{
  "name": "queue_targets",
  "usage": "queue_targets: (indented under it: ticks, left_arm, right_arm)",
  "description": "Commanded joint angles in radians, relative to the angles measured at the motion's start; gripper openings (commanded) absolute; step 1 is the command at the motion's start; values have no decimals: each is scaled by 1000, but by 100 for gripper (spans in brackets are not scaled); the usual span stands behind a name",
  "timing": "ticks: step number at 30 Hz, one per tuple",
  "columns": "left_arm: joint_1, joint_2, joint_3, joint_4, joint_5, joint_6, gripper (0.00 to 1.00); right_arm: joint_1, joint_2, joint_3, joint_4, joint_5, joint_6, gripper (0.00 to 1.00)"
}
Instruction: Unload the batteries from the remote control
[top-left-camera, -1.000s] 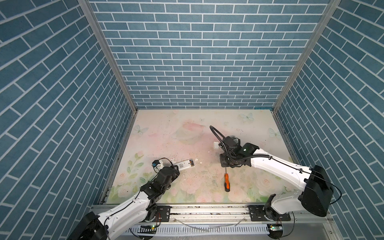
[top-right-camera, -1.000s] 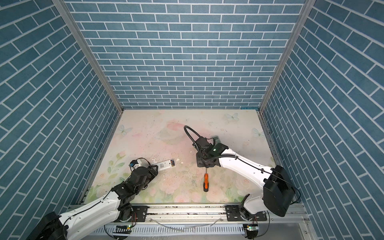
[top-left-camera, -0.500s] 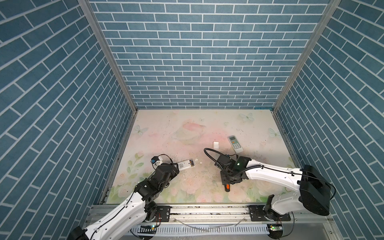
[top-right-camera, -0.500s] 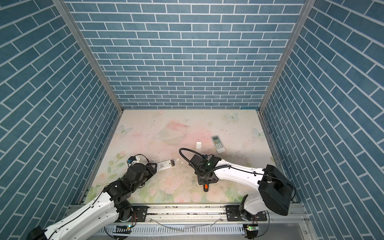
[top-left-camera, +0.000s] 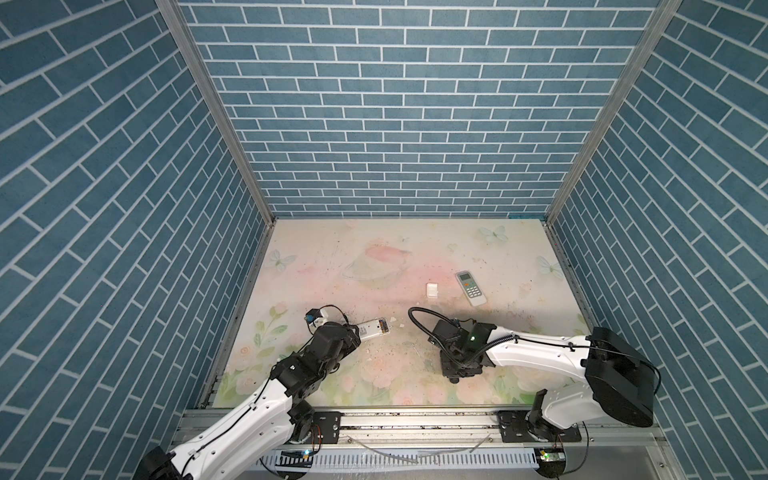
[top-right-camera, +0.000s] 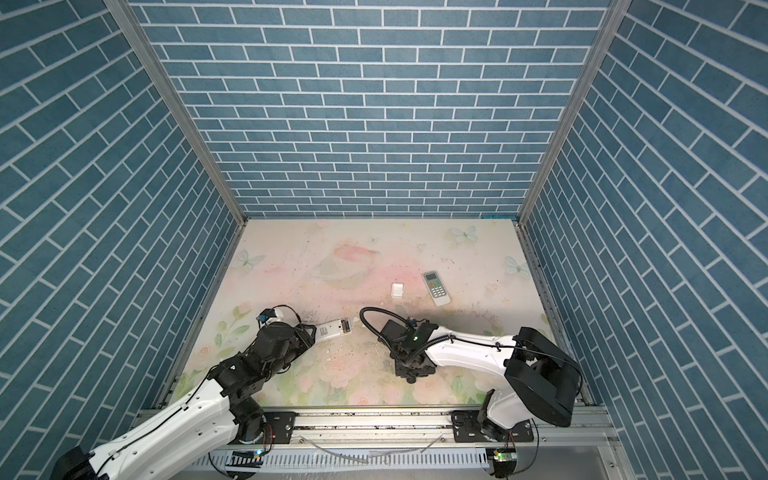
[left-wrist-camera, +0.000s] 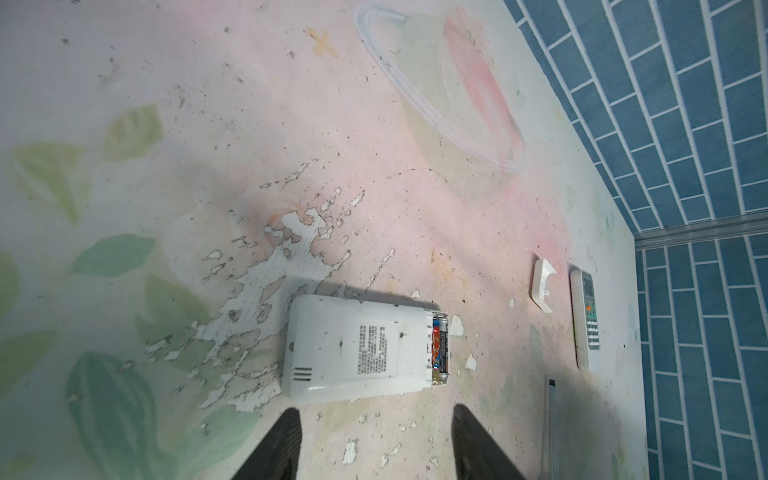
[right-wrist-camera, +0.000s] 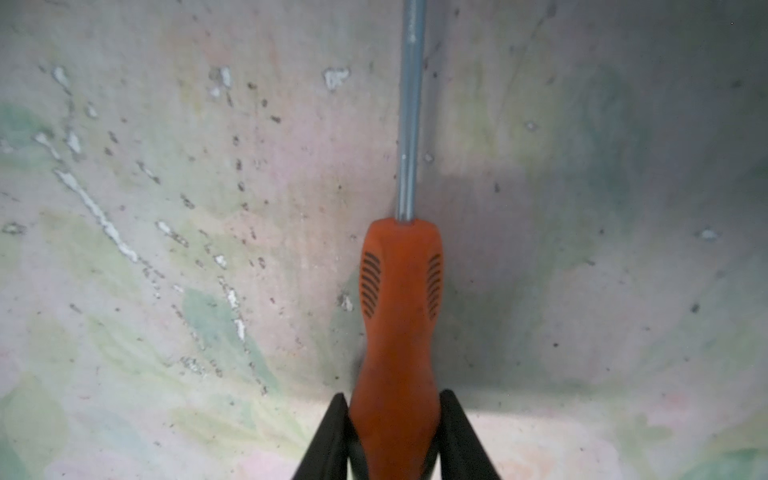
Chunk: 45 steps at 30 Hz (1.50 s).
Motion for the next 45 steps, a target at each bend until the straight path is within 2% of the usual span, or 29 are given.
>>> queue_targets:
  ticks: [1, 6, 9, 12, 16, 23, 29, 37, 45]
  left_arm:
    - [-4, 53, 47, 58, 58, 55, 60]
    - [-3, 202, 103, 213, 206, 109, 62]
    - [-3, 301, 164, 317, 306, 163, 62]
    - [-4, 374, 180, 473, 376, 170, 62]
    - [-13, 415, 164, 627, 400, 158, 62]
    - [-63, 462, 92, 838, 373, 130, 63]
    - [-124, 500, 102, 871, 338, 133, 60]
    - [-141, 549, 114, 898, 335, 127, 46]
    - [-141, 569, 133, 888, 331, 134, 9]
  right_arm:
    - [3, -91, 26, -60, 46, -57, 5]
    - [-26, -174, 95, -71, 26, -255, 3]
    - [-45, -185, 139, -26, -34, -387, 2]
    - [-57, -163, 187, 22, -104, -465, 1]
    - [-74, -113, 242, 66, -170, -485, 1]
    - [-84, -48, 278, 191, -246, -473, 0]
    - [-101, -34, 280, 249, -279, -461, 0]
    - [-128, -42, 268, 291, -321, -453, 0]
    - [-151, -54, 231, 330, -346, -438, 0]
